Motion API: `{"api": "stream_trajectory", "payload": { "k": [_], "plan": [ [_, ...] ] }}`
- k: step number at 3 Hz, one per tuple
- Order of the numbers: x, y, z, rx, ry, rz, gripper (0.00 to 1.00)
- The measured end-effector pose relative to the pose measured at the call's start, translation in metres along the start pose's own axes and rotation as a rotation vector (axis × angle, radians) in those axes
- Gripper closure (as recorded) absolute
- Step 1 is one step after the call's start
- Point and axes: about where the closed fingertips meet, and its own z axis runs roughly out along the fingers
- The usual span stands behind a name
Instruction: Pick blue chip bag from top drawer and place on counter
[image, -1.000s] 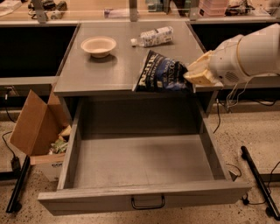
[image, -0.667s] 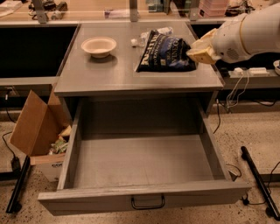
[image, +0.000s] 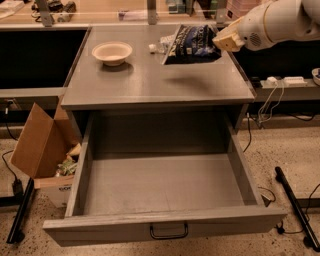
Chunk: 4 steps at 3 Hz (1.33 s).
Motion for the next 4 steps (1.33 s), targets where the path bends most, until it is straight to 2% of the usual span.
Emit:
{"api": "stream_trajectory", "payload": {
  "k": [2,4],
  "plan": [
    [0.021,-0.034,0.038,0.001,0.018,0.067,0.50],
    [0.029,-0.042,0.054,-0.013,0.022,0.088,0.04]
  ]
}}
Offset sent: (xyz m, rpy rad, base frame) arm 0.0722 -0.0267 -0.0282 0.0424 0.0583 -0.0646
